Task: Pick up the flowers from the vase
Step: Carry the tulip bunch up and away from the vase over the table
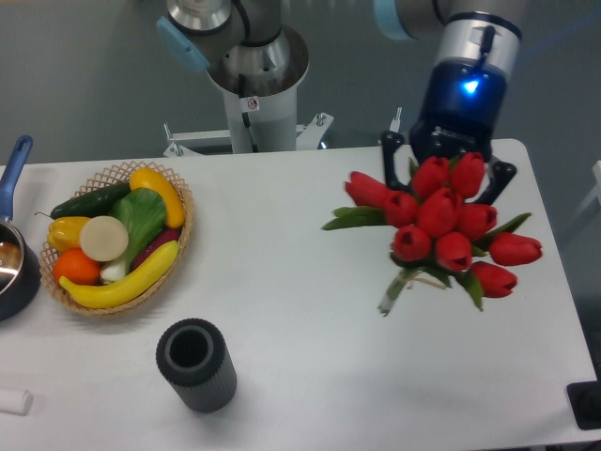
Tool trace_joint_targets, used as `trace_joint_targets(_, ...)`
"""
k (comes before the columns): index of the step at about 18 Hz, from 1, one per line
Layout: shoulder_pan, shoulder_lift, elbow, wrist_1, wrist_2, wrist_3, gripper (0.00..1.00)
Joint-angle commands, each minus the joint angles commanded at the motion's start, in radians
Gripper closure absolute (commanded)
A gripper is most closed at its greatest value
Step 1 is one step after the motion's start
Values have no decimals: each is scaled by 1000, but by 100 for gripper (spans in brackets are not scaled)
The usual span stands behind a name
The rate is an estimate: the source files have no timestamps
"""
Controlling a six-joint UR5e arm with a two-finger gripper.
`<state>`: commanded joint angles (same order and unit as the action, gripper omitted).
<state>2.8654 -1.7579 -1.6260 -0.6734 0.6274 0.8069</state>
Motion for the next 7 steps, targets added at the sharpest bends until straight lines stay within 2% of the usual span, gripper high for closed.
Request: trace_joint_targets(7, -5, 0, -17, 0, 2, 0, 52)
